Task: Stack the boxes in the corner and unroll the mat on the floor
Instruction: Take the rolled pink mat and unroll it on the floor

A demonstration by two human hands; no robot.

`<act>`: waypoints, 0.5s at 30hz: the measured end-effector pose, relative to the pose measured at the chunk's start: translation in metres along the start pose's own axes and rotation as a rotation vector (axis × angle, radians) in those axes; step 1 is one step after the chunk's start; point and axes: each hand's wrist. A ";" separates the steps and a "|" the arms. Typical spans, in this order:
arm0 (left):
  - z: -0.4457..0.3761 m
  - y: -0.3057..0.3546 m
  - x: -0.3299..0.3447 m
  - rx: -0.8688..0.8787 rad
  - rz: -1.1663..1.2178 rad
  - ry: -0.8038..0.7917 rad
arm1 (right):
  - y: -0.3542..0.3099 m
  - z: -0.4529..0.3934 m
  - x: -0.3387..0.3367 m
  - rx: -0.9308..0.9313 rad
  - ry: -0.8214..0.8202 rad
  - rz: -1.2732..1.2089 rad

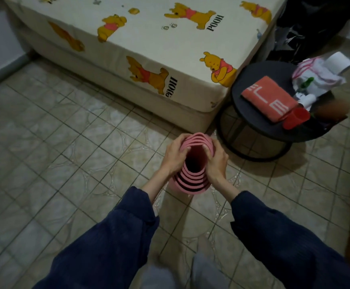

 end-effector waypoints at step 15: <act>-0.032 -0.148 -0.010 0.155 0.022 -0.058 | 0.074 0.007 0.123 -0.131 0.092 -0.033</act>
Point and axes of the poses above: each hand's wrist, its own z-axis away from the middle knuckle, its own x-axis out of the palm, y = z × x, and after that the axes turned 14 degrees about -z, right-handed
